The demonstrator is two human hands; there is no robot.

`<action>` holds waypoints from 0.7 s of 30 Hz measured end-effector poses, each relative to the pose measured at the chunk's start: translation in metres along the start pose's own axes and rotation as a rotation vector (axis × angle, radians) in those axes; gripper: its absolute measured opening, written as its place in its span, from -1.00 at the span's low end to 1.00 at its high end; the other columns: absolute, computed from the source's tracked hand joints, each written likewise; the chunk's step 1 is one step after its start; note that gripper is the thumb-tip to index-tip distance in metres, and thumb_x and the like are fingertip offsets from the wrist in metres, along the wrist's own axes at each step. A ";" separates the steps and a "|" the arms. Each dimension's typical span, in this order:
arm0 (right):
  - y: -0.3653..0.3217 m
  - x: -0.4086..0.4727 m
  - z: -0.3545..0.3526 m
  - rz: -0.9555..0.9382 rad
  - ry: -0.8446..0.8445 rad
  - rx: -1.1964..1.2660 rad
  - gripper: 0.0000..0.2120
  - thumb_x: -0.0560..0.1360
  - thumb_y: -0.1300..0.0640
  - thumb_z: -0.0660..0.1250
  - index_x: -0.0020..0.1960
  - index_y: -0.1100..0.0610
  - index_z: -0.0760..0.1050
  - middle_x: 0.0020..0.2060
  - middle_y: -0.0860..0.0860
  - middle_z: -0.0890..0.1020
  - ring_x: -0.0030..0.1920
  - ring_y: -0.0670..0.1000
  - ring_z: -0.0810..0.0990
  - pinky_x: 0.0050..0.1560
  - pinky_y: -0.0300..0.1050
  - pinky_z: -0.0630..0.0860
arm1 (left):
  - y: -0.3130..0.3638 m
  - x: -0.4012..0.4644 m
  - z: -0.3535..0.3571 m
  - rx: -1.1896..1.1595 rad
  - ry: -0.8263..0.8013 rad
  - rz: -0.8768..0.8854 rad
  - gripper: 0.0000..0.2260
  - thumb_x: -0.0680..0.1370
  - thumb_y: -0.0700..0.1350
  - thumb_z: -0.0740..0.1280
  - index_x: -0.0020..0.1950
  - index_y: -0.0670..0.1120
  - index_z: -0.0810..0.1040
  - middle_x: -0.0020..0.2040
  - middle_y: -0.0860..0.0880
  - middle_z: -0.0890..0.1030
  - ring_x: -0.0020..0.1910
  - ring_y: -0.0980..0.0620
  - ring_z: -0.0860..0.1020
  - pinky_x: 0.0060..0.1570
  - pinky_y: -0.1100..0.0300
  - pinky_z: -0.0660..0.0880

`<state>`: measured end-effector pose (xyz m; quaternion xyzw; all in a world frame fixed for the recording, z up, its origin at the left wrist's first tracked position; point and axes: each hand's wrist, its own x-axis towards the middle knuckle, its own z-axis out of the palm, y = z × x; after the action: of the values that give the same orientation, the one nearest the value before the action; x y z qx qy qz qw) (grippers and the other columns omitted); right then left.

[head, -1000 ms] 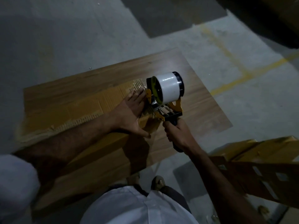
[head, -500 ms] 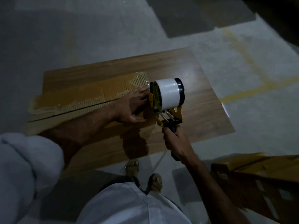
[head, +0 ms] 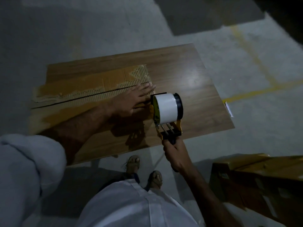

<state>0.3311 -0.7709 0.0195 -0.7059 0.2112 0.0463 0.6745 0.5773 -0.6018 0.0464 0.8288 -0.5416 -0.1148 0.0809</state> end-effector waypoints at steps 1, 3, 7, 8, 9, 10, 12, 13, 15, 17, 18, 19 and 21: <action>0.003 -0.001 0.001 0.006 -0.004 0.016 -0.64 0.45 -0.08 0.29 -0.22 0.23 0.41 -0.43 0.10 0.35 -0.43 0.03 0.27 -0.36 0.00 0.22 | 0.002 -0.002 0.001 -0.006 0.008 -0.004 -0.32 0.64 -0.10 0.34 0.68 0.04 0.07 0.71 0.03 -0.14 0.67 0.02 -0.21 0.61 -0.10 -0.18; 0.008 -0.004 0.001 0.027 -0.007 0.045 -0.66 0.43 -0.06 0.30 -0.24 0.23 0.39 -0.42 0.10 0.33 -0.46 0.02 0.27 -0.40 -0.07 0.23 | 0.007 -0.005 0.003 -0.009 0.045 -0.010 -0.32 0.61 -0.13 0.35 0.66 0.01 0.10 0.71 0.00 -0.09 0.68 -0.02 -0.15 0.61 -0.06 -0.16; 0.013 -0.010 0.001 0.072 -0.023 0.089 -0.74 0.48 0.03 0.29 -0.34 0.01 0.31 -0.47 0.02 0.27 -0.49 -0.03 0.19 -0.44 -0.15 0.15 | 0.021 -0.012 0.010 0.009 0.125 -0.011 -0.31 0.56 -0.25 0.42 0.63 -0.01 0.21 0.69 0.01 0.03 0.67 -0.04 -0.03 0.55 -0.02 0.02; 0.014 -0.012 0.002 0.088 -0.024 0.097 -0.72 0.49 0.06 0.28 -0.36 -0.02 0.29 -0.48 0.00 0.26 -0.50 -0.03 0.18 -0.43 -0.14 0.14 | 0.023 -0.014 0.011 0.008 0.135 -0.011 -0.35 0.58 -0.24 0.41 0.62 -0.01 0.24 0.69 0.02 0.05 0.67 -0.04 -0.01 0.53 -0.02 0.06; 0.015 -0.014 0.002 0.102 -0.021 0.110 -0.70 0.51 0.07 0.27 -0.36 -0.02 0.28 -0.48 -0.01 0.26 -0.50 -0.03 0.17 -0.43 -0.14 0.13 | 0.025 -0.015 0.011 0.001 0.139 -0.012 -0.38 0.61 -0.22 0.40 0.62 0.00 0.26 0.69 0.04 0.06 0.67 -0.04 0.01 0.53 -0.03 0.08; 0.015 -0.014 0.003 0.110 -0.017 0.127 -0.70 0.52 0.08 0.27 -0.35 0.00 0.28 -0.48 -0.01 0.26 -0.50 -0.03 0.16 -0.44 -0.15 0.12 | 0.026 -0.015 0.010 -0.012 0.140 -0.017 -0.41 0.63 -0.20 0.37 0.62 0.01 0.25 0.69 0.05 0.07 0.67 -0.03 0.01 0.54 -0.03 0.08; 0.014 -0.013 0.004 0.121 -0.014 0.160 -0.69 0.59 0.08 0.28 -0.29 0.07 0.29 -0.48 -0.03 0.25 -0.51 -0.04 0.15 -0.45 -0.18 0.12 | 0.025 -0.014 0.007 -0.041 0.128 -0.035 -0.42 0.65 -0.20 0.32 0.63 0.01 0.23 0.68 0.06 0.06 0.66 0.00 -0.01 0.57 -0.03 0.01; 0.013 -0.011 0.005 0.125 -0.012 0.170 -0.69 0.63 0.10 0.28 -0.25 0.09 0.29 -0.48 -0.03 0.24 -0.51 -0.05 0.14 -0.46 -0.20 0.11 | 0.025 -0.013 0.005 -0.052 0.116 -0.045 -0.42 0.65 -0.21 0.30 0.64 0.01 0.20 0.68 0.06 0.05 0.66 0.01 -0.02 0.58 -0.03 -0.02; 0.011 -0.008 0.007 0.123 0.002 0.162 -0.71 0.68 0.13 0.25 -0.21 0.10 0.30 -0.48 -0.03 0.25 -0.51 -0.05 0.15 -0.47 -0.19 0.11 | 0.024 -0.013 0.002 -0.063 0.091 -0.061 -0.40 0.64 -0.25 0.25 0.65 0.01 0.17 0.68 0.07 0.04 0.66 0.02 -0.04 0.59 -0.01 -0.06; 0.011 -0.007 0.009 0.128 0.003 0.143 -0.74 0.69 0.15 0.23 -0.17 0.11 0.32 -0.47 -0.03 0.26 -0.51 -0.05 0.17 -0.46 -0.18 0.11 | 0.026 -0.014 0.000 -0.065 0.086 -0.075 -0.41 0.62 -0.22 0.18 0.65 0.01 0.16 0.68 0.07 0.03 0.66 0.03 -0.04 0.59 -0.01 -0.07; 0.011 -0.005 0.010 0.139 0.000 0.145 -0.74 0.69 0.16 0.23 -0.18 0.11 0.31 -0.47 -0.03 0.26 -0.51 -0.05 0.17 -0.45 -0.17 0.11 | 0.026 -0.014 0.000 -0.066 0.086 -0.079 -0.41 0.62 -0.21 0.17 0.65 0.01 0.16 0.68 0.08 0.03 0.66 0.04 -0.05 0.58 0.00 -0.08; 0.013 -0.005 0.010 0.155 -0.005 0.153 -0.73 0.68 0.18 0.22 -0.19 0.10 0.29 -0.47 -0.03 0.26 -0.51 -0.05 0.17 -0.45 -0.16 0.11 | 0.027 -0.015 0.001 -0.069 0.082 -0.081 -0.41 0.63 -0.22 0.18 0.66 0.02 0.16 0.68 0.09 0.03 0.66 0.05 -0.05 0.58 0.00 -0.09; 0.015 -0.006 0.007 0.178 -0.013 0.167 -0.70 0.66 0.21 0.22 -0.22 0.07 0.27 -0.48 -0.04 0.25 -0.51 -0.05 0.15 -0.46 -0.18 0.11 | 0.026 -0.014 0.000 -0.069 0.084 -0.087 -0.42 0.68 -0.19 0.23 0.67 0.05 0.14 0.68 0.10 0.01 0.65 0.08 -0.07 0.56 0.03 -0.12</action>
<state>0.3219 -0.7628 0.0065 -0.6255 0.2717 0.0928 0.7254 0.5490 -0.5990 0.0542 0.8523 -0.4971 -0.1020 0.1267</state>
